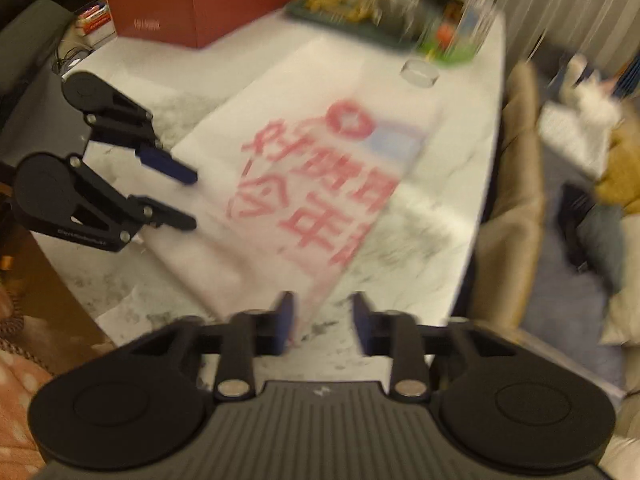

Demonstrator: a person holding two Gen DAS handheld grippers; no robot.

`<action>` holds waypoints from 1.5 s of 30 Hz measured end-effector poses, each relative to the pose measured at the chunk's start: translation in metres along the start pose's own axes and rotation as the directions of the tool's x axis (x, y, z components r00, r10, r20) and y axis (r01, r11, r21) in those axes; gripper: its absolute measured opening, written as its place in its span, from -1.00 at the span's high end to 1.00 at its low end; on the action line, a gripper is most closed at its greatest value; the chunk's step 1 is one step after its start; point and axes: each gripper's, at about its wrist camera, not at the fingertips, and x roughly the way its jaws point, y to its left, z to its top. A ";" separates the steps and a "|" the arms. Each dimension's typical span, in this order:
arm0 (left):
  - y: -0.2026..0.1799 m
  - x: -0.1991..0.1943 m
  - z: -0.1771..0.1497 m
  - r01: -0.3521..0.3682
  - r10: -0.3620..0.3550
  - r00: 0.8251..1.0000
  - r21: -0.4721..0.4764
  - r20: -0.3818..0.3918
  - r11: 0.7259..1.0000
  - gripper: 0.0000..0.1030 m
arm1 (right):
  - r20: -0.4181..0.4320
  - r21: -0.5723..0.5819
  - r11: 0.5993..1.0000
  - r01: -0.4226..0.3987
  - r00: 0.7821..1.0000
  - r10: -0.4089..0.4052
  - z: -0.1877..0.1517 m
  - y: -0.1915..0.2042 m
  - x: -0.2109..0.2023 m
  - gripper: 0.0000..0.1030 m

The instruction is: Fold shopping bag

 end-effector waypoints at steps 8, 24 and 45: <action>0.006 0.001 0.000 0.018 -0.019 1.000 -0.034 -0.011 0.999 0.26 | 0.008 -0.059 0.998 -0.002 1.000 0.002 0.003 0.039 0.042 0.95; -0.020 -0.029 -0.032 0.032 -0.043 0.999 0.303 0.028 0.952 0.25 | -0.015 -0.002 1.000 -0.027 1.000 0.027 -0.009 0.027 0.062 0.91; 0.007 -0.012 -0.016 0.194 -0.186 0.980 0.116 -0.075 0.974 0.25 | 0.038 -0.639 0.768 -0.044 0.995 0.089 -0.014 0.102 0.043 0.28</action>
